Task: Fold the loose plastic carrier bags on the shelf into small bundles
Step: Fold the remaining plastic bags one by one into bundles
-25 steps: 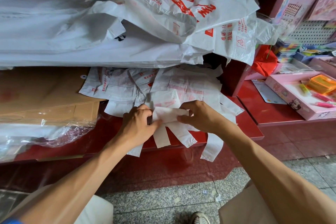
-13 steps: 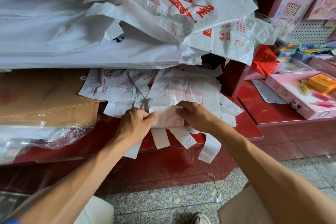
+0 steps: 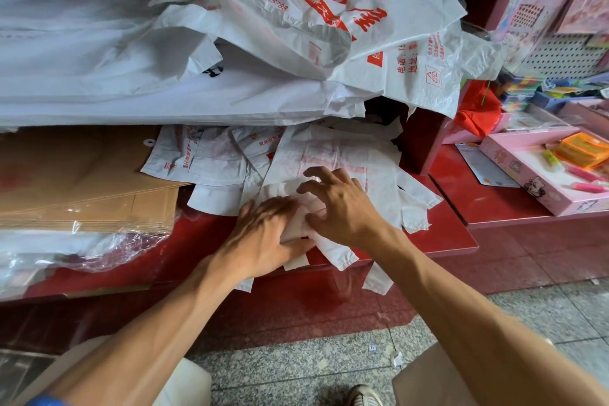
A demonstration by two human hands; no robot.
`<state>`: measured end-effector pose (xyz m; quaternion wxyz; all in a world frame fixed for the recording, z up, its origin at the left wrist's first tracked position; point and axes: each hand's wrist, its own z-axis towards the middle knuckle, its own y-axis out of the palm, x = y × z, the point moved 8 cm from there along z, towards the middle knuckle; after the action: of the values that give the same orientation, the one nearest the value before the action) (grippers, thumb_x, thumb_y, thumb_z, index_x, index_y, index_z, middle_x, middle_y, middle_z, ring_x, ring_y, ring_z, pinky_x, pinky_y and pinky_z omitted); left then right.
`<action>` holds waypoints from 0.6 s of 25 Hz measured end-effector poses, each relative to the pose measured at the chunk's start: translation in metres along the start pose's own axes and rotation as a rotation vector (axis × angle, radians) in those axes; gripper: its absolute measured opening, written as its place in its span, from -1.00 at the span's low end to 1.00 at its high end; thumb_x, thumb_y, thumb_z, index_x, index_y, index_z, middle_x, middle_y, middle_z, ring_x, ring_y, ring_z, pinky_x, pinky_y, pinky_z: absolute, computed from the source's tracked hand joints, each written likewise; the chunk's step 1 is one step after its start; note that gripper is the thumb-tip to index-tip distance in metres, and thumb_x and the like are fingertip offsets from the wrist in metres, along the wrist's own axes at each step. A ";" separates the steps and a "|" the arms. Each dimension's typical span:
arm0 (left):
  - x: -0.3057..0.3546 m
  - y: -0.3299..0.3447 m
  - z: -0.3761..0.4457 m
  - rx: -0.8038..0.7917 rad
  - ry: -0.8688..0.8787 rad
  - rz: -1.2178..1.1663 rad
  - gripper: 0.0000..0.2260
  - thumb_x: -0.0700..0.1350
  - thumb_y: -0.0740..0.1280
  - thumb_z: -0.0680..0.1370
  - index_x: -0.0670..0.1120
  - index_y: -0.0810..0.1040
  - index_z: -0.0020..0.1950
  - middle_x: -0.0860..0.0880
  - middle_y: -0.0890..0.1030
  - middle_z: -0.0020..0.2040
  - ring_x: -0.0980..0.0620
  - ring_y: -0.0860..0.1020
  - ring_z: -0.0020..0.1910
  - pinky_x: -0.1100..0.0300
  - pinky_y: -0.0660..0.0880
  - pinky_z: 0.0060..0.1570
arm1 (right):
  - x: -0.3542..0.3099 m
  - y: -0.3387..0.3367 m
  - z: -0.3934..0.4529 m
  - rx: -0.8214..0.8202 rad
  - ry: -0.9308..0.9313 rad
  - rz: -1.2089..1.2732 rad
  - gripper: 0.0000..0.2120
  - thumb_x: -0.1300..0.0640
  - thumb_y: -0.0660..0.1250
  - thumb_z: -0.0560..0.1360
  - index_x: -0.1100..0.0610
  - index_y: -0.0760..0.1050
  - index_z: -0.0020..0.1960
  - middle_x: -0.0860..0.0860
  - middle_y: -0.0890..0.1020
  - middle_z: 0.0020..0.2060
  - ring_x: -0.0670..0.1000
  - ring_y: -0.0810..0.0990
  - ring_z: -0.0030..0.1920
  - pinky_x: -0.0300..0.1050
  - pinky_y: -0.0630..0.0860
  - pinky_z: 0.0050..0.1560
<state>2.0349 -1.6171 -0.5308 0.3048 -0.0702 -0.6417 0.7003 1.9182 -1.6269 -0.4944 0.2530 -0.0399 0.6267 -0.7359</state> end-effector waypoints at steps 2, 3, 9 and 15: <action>-0.002 -0.001 0.003 0.016 0.005 -0.056 -0.55 0.23 0.28 0.51 0.03 0.44 0.32 0.11 0.54 0.26 0.10 0.47 0.30 -0.04 0.28 0.33 | -0.003 0.008 -0.004 -0.211 -0.015 0.053 -0.41 0.09 0.32 0.40 -0.05 0.34 0.42 -0.08 0.39 0.40 0.03 0.31 0.35 0.02 0.37 0.24; 0.000 -0.005 0.004 0.048 0.012 -0.088 -0.62 0.09 0.32 0.53 -0.01 0.47 0.30 0.09 0.55 0.26 0.08 0.49 0.30 -0.01 0.22 0.39 | -0.002 0.014 -0.007 -0.310 -0.004 0.071 -0.39 0.13 0.31 0.39 -0.02 0.31 0.43 -0.06 0.46 0.32 0.03 0.37 0.32 0.03 0.40 0.23; 0.007 -0.016 0.004 0.089 -0.036 -0.051 -0.39 -0.04 0.34 0.43 -0.06 0.34 0.48 0.01 0.61 0.22 -0.03 0.54 0.22 -0.03 0.27 0.36 | 0.012 0.008 -0.004 -0.239 0.068 0.209 -0.50 0.29 0.23 0.42 0.11 0.43 0.36 0.08 0.61 0.14 0.14 0.57 0.10 0.07 0.51 0.10; -0.024 -0.028 0.001 0.193 -0.392 -0.365 -0.76 -0.01 0.30 0.56 0.03 0.48 0.22 0.01 0.65 0.01 -0.10 0.59 0.00 -0.03 0.48 0.10 | 0.027 -0.008 0.000 0.022 0.185 0.447 -0.74 0.24 0.19 0.56 0.14 0.55 0.20 0.04 0.64 0.02 0.02 0.57 -0.03 -0.15 0.44 -0.09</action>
<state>2.0633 -1.6312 -0.5113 0.3011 0.2126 -0.6208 0.6919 1.8923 -1.6378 -0.4937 0.3515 0.1702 0.6324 -0.6690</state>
